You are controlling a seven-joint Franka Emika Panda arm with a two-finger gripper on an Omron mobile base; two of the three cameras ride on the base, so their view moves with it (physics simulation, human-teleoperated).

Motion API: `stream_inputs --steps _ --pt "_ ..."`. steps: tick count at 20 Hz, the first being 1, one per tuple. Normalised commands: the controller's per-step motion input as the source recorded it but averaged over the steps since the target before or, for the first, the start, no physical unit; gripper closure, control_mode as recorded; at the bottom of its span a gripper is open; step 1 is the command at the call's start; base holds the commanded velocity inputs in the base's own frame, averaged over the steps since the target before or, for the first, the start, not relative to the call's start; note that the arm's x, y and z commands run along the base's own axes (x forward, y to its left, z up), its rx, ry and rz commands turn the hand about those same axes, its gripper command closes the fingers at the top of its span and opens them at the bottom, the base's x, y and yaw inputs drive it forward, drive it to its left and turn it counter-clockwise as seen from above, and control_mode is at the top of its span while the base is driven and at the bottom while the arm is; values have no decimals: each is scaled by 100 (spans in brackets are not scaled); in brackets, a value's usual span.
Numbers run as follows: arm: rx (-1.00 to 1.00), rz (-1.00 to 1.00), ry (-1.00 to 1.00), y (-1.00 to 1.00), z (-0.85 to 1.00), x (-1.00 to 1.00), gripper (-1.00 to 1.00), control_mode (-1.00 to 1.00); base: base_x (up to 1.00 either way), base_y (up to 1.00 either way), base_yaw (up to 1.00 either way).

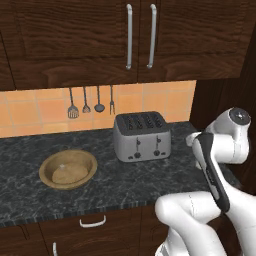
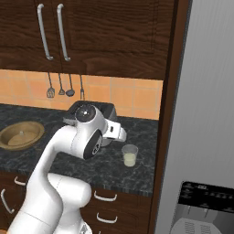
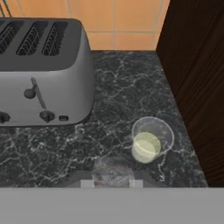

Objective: Grab a lemon wedge from the fridge and one ice cube from the ice bowl, and put them in the glass of lemonade.

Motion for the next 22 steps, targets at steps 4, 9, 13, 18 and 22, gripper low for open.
stream_inputs --steps 4,9,13,18,22 --pt "0 -1 9 -45 -7 1 100 -100 0 0 0" --pt "0 0 0 -22 -16 -2 100 -100 0 0 0" --pt "0 0 0 -17 -8 0 100 -100 0 0 0" --pt "0 0 3 -8 -1 5 100 -100 0 0 0" --pt "0 0 11 -6 0 38 100 -100 0 0 0"
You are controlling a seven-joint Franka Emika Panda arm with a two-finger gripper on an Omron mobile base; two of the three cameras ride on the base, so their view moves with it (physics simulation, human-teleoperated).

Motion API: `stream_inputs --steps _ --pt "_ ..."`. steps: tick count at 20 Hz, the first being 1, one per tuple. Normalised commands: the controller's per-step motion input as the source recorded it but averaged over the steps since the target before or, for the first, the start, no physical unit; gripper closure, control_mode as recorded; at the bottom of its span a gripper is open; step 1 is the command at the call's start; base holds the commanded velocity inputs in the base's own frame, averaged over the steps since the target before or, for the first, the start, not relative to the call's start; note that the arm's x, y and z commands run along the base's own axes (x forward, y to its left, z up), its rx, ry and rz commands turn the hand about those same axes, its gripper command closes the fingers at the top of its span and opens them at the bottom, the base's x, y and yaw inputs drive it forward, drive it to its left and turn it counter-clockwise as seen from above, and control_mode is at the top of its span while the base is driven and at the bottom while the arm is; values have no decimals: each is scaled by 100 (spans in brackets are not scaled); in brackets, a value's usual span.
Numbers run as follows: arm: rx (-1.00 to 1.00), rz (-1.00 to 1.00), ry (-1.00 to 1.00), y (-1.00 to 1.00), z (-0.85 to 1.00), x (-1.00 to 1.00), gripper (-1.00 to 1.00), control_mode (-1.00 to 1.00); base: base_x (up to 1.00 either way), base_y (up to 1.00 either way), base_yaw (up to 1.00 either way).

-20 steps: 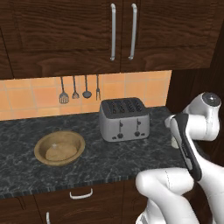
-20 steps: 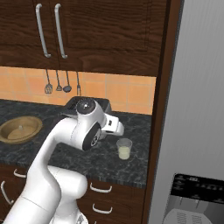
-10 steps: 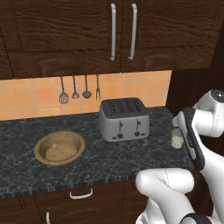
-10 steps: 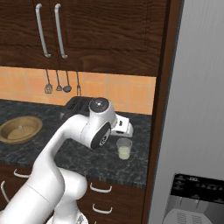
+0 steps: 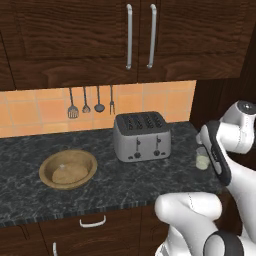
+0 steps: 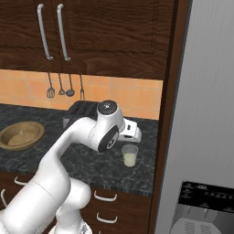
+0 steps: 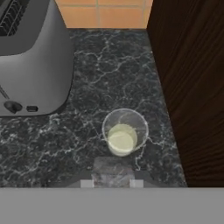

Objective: Grab a lemon wedge from the fridge and one ice cube from the ice bowl, and put them in the glass of lemonade.

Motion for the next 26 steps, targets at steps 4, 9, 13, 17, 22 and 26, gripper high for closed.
stream_inputs --steps 4,9,13,17,22,26 --pt "0 0 10 -2 0 64 100 -100 0 0 0" --pt "0 0 3 -7 0 32 100 -100 0 0 0" --pt "0 0 9 -21 -26 3 100 -100 0 0 0" --pt "0 0 8 -9 -16 0 100 -100 0 0 0" --pt "0 0 9 0 -16 9 100 -100 0 0 0" --pt "0 0 18 0 -46 18 100 -100 0 0 0"
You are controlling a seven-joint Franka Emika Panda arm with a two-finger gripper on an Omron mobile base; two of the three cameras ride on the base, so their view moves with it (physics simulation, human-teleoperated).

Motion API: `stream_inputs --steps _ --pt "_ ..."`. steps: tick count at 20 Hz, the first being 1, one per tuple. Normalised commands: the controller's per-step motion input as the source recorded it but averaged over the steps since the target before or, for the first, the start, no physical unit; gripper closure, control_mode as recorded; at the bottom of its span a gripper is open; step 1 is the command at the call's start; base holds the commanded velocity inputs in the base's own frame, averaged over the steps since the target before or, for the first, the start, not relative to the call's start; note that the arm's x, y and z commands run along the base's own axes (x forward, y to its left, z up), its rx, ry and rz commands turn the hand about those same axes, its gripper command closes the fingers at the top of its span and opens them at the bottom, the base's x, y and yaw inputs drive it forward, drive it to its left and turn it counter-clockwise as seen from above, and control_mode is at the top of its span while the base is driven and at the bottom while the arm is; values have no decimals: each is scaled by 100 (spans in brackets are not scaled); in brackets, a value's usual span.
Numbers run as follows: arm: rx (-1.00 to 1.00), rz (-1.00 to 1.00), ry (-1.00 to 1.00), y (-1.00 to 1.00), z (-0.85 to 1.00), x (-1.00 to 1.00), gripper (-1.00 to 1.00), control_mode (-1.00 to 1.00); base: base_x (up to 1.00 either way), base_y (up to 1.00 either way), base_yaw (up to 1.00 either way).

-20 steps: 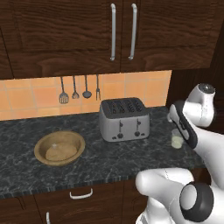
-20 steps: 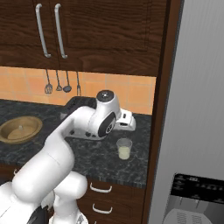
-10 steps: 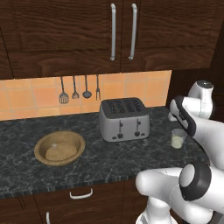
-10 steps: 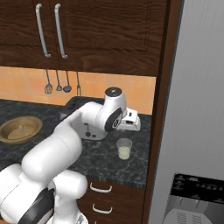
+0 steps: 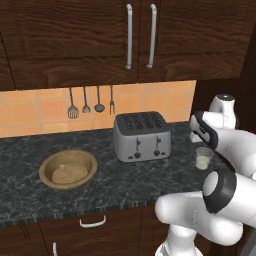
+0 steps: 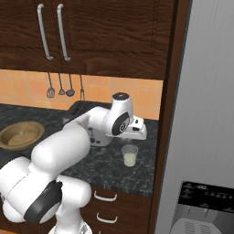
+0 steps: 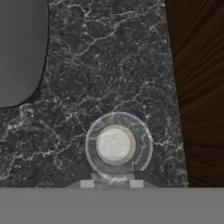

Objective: Grab a lemon wedge from the fridge and one ice cube from the ice bowl, and put them in the glass of lemonade.

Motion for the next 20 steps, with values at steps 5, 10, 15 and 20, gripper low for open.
stream_inputs --steps 5,10,15,20 --pt "0 0 18 -1 -31 20 100 -100 0 0 0" --pt "0 0 0 -16 1 10 100 -100 0 0 0" --pt "0 0 7 -2 -1 19 100 -100 0 0 0" --pt "0 0 14 0 -11 0 -100 -100 0 0 0"
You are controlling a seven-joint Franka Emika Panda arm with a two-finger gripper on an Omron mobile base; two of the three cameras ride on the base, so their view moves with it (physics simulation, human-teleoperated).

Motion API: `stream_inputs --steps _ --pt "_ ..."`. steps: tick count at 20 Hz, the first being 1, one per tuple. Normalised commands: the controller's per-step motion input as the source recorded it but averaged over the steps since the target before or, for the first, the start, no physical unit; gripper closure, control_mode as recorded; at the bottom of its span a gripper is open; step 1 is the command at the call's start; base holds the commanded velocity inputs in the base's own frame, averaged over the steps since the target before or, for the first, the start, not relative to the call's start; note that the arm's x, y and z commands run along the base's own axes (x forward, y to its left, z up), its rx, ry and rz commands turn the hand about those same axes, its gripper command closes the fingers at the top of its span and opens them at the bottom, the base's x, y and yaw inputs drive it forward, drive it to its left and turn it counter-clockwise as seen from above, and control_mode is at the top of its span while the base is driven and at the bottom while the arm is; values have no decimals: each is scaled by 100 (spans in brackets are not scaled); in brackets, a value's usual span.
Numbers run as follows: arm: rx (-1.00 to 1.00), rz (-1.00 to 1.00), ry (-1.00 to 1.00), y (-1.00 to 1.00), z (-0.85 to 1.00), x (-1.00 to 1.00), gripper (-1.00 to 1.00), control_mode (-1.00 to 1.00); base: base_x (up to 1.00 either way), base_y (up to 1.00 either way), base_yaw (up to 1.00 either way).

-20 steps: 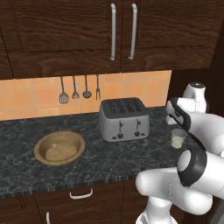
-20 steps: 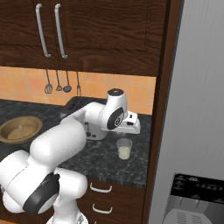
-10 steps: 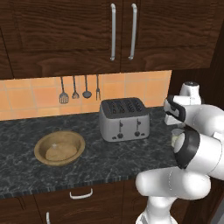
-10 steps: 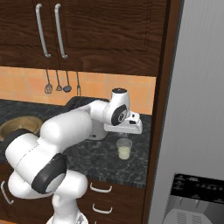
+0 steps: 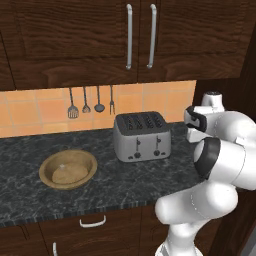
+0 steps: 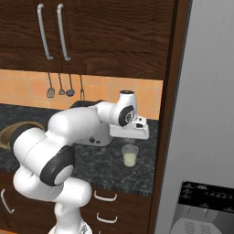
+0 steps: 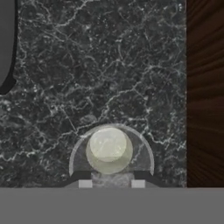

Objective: Grab a lemon wedge from the fridge and one ice cube from the ice bowl, and put them in the glass of lemonade.

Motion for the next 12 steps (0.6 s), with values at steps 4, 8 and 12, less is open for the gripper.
stream_inputs --steps 4,8,12 --pt "0 0 1 0 0 0 -100 -100 0 0 0" --pt "0 0 0 0 0 0 -100 -100 0 0 0" --pt "2 0 -4 0 0 -11 -100 -100 0 0 0"
